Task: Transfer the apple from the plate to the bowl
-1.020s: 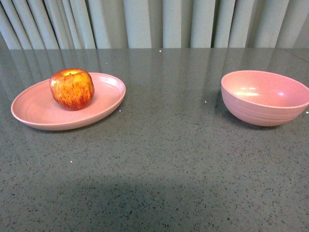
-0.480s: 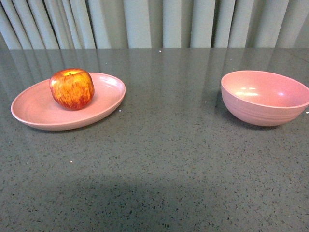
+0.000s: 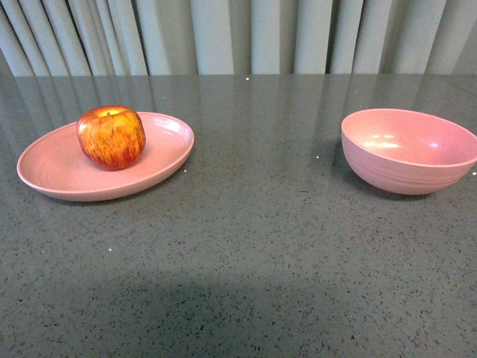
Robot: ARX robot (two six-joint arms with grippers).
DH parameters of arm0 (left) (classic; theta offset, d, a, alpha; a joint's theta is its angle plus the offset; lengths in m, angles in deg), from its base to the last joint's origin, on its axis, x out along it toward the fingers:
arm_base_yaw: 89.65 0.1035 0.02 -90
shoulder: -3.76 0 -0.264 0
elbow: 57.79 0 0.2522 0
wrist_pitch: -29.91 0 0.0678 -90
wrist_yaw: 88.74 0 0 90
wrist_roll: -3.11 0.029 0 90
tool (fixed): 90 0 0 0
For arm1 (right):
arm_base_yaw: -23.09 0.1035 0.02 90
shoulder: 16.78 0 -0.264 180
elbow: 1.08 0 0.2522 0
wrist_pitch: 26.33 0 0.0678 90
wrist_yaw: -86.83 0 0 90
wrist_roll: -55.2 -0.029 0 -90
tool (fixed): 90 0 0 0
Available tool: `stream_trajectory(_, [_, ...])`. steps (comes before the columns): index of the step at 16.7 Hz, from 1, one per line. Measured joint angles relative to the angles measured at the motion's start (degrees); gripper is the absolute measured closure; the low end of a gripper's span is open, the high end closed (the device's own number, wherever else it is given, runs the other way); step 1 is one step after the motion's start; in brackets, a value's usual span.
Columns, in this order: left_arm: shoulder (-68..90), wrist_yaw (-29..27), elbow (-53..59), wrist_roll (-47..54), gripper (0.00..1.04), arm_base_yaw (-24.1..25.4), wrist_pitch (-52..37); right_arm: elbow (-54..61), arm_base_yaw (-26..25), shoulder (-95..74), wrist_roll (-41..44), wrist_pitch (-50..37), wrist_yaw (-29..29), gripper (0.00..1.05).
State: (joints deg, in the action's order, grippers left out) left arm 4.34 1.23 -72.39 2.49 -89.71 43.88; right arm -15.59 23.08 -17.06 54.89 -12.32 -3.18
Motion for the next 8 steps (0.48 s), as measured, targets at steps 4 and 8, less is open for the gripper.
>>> stream_trajectory(4, [0.0, 0.0, 0.0, 0.0, 0.07, 0.0, 0.0, 0.0, 0.0, 0.0, 0.0, 0.0, 0.0, 0.07])
stream_trajectory(8, [0.0, 0.0, 0.0, 0.0, 0.07, 0.0, 0.0, 0.0, 0.0, 0.0, 0.0, 0.0, 0.0, 0.07])
